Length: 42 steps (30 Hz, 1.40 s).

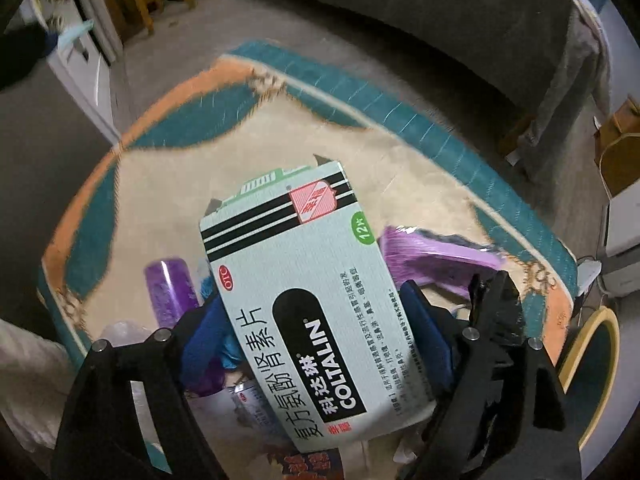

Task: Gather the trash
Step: 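Grasp the white COLTALIN box with the right tool while the left tool grasps the black bag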

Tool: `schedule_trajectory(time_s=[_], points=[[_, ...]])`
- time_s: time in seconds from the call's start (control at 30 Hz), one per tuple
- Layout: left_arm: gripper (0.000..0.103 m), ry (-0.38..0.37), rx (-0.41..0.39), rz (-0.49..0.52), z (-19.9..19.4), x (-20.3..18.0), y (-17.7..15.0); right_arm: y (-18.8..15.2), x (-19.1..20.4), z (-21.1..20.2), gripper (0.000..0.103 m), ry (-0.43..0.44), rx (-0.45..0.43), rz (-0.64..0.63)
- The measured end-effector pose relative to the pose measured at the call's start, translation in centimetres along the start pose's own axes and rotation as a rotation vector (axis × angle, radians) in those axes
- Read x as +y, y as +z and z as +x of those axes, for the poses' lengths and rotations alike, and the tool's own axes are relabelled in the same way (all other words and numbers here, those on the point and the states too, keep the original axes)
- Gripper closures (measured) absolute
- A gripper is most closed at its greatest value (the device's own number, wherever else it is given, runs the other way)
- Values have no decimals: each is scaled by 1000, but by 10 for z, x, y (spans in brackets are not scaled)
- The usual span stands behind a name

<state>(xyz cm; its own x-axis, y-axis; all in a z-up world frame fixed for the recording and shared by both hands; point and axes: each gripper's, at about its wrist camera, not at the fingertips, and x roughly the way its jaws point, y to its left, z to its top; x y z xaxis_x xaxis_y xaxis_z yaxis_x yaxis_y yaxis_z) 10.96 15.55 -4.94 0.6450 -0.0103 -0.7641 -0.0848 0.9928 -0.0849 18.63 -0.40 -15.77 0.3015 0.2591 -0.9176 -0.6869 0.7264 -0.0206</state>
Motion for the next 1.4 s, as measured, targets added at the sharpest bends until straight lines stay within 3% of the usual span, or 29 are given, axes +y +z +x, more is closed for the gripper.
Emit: schedule_trajectory(time_s=[0.17,0.43,0.67,0.9,1.2,1.3,1.37,1.4], points=[[5,-4,-38,-42,-8,0,6,1,-27,-41,23,29,-92,130],[5,-2,-14,-21,2,-26,6,-16,-96,-110,24,105,-248,406],[5,-6,13,61,17,-68,2,-46,-149,-152,26,47,-339,528],[5,-63,44,111,33,-116,-4,-62,-175,-150,26,-54,-330,537],[8,-172,163,184,77,-178,-29,-84,-197,-140,26,-63,-292,553],[27,-174,216,200,95,-188,-38,-86,-199,-139,26,-71,-284,546],[51,-190,257,186,107,-191,-42,-86,-199,-139,26,-78,-280,538],[57,-195,262,184,109,-191,-43,-87,-199,-139,26,-81,-279,532]])
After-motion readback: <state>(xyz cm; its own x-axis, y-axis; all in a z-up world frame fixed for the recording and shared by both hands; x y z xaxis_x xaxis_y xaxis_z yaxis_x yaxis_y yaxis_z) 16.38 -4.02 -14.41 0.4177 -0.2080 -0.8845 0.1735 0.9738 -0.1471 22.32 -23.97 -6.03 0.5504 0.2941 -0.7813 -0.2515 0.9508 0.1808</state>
